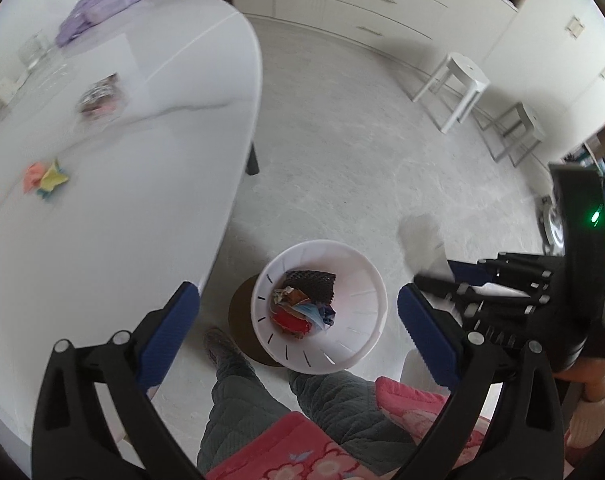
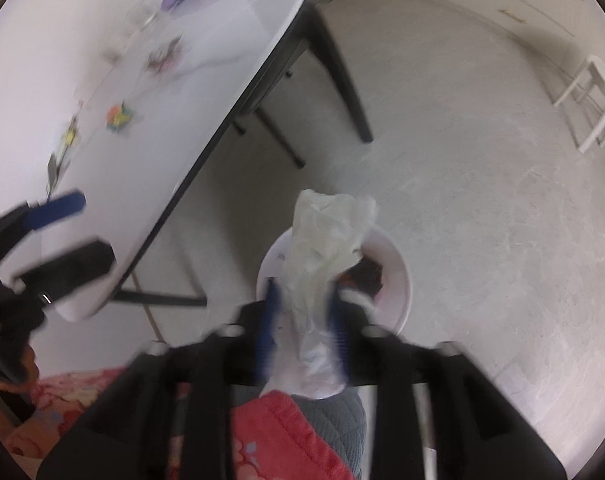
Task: Collect trash
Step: 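Carry the brown packet and white tissue over the white bin and open both tools, then grasp the yellow crumpled paper with the left tool while the right tool grasps the clear snack bag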
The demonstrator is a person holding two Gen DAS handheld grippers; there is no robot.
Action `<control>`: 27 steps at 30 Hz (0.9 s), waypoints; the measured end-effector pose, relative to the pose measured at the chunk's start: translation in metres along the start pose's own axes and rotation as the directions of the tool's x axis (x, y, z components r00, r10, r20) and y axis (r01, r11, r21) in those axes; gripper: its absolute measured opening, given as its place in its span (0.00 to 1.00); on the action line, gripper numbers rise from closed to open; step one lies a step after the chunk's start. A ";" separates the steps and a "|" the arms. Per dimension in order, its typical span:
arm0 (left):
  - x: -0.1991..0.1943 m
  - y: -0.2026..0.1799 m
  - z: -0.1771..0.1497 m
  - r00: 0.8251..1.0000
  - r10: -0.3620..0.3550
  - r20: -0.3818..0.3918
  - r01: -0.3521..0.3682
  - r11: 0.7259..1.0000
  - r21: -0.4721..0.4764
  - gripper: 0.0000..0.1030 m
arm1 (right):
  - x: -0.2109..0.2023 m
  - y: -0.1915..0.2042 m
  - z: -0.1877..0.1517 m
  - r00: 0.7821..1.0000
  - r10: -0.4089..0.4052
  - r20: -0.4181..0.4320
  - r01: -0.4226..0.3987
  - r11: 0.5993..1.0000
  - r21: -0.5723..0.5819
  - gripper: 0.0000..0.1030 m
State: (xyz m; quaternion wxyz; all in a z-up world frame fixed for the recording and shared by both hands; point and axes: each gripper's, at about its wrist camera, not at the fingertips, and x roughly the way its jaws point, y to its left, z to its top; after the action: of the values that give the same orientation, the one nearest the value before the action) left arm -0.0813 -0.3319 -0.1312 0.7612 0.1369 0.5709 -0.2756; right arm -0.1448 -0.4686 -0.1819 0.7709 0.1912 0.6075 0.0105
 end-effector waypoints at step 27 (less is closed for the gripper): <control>-0.023 0.064 -0.005 0.998 0.052 0.033 -0.046 0.987 -0.152 0.92 | 0.004 0.025 0.029 0.981 -0.191 0.016 0.189 0.979 0.080 0.93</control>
State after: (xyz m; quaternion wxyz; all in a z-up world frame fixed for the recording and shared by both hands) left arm -0.0536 -0.2713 -0.1176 0.7862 0.0878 0.5726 -0.2153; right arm -0.1109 -0.4530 -0.1725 0.7673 0.1623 0.6139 -0.0892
